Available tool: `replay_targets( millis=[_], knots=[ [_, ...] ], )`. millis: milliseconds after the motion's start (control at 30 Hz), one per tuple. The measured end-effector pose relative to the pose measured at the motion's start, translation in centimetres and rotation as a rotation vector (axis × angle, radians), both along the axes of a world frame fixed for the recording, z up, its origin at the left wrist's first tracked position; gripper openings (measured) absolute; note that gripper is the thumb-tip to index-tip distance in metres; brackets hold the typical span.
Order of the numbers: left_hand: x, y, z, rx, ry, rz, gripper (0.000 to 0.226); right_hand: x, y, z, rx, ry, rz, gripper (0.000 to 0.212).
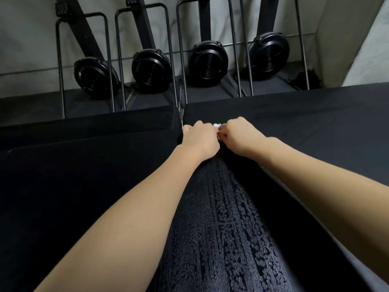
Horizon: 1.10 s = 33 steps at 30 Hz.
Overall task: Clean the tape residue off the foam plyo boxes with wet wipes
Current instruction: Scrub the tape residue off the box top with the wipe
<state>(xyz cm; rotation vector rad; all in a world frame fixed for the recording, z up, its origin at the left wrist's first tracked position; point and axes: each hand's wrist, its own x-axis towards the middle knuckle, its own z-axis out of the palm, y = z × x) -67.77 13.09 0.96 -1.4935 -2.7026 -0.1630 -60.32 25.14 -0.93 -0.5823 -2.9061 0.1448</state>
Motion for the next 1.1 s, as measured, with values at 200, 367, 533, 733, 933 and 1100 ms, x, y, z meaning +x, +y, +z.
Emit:
replay_targets(
  millis=[200,367,533,733,933,1100],
  knots=[
    [6.5,-7.5,0.3,-0.005,0.032,-0.118,0.030,8.7,-5.4,-0.2,0.068,0.008,0.232,0.023],
    [14.6,-14.2,1.1,0.023,0.081,-0.196,0.018,17.0,-11.1,-1.5,0.116,0.005,0.349,0.021],
    [19.9,-17.8,-0.8,0.108,0.111,-0.287,0.030,23.5,-15.2,-2.2,0.051,0.027,0.336,0.020],
    [17.4,-13.7,-1.0,0.099,0.115,-0.213,0.026,20.1,-11.5,-2.7,0.073,-0.003,0.323,0.030],
    [10.1,-3.0,0.2,0.037,0.104,-0.120,0.024,10.8,-1.4,-2.2,0.123,0.046,0.175,0.026],
    [4.4,4.0,0.1,-0.013,0.053,-0.080,0.031,4.7,4.2,-0.3,0.115,-0.013,0.030,0.029]
  ],
)
